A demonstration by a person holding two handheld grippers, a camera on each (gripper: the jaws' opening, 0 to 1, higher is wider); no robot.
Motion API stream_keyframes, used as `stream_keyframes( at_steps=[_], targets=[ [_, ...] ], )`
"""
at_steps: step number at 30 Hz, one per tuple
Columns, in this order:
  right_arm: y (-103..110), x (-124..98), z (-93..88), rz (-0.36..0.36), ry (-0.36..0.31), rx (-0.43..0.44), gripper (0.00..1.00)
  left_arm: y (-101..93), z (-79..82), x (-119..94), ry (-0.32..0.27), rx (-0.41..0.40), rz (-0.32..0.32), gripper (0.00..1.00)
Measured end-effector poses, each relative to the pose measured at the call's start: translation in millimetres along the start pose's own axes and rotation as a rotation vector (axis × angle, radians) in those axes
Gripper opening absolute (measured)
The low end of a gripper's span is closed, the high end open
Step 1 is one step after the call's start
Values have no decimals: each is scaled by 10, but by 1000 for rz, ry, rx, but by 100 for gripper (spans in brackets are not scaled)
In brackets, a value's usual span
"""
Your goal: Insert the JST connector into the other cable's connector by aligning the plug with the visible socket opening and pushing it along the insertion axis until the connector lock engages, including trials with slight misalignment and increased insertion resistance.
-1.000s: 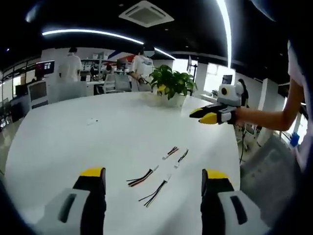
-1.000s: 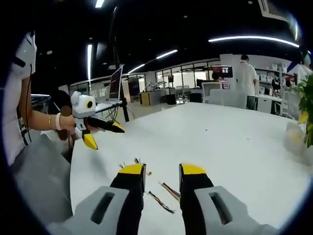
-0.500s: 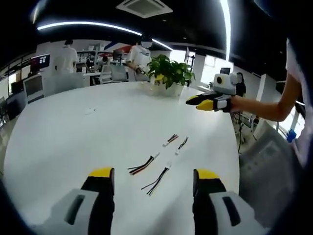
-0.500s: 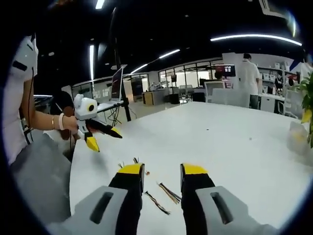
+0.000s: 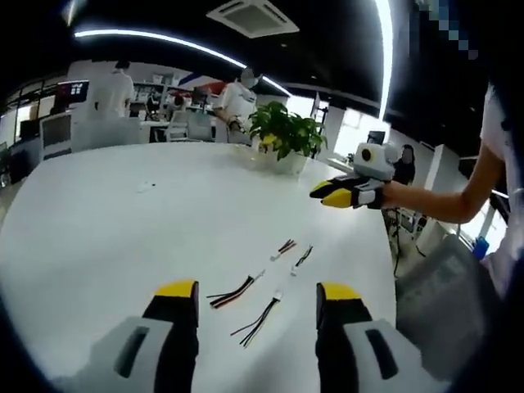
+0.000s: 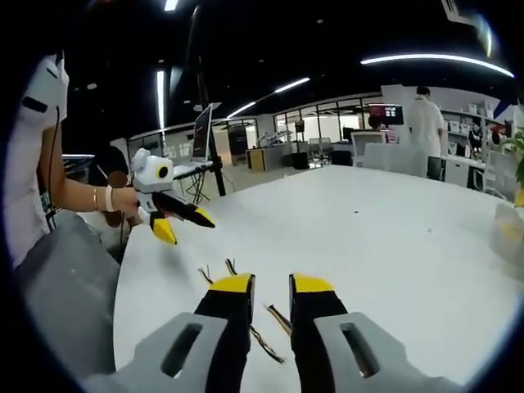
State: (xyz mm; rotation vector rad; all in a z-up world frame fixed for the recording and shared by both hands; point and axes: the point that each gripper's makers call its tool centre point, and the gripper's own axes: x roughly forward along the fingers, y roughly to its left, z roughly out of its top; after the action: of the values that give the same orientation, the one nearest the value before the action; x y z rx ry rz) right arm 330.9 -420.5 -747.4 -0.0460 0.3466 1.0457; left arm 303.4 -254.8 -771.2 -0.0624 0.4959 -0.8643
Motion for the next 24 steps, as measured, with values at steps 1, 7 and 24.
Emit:
stream_keyframes(
  at_steps=[1,7,24],
  targets=[
    [0,9,-6,4,1,-2,13,14,14,8,-6,0,-1,52],
    [-25,67,-61,17,16,0,11,83,23,87,-14,-42,-11,48],
    [-48,189,-165,62,38,0,11,339,-25,184,-16,-37,3,50]
  ],
)
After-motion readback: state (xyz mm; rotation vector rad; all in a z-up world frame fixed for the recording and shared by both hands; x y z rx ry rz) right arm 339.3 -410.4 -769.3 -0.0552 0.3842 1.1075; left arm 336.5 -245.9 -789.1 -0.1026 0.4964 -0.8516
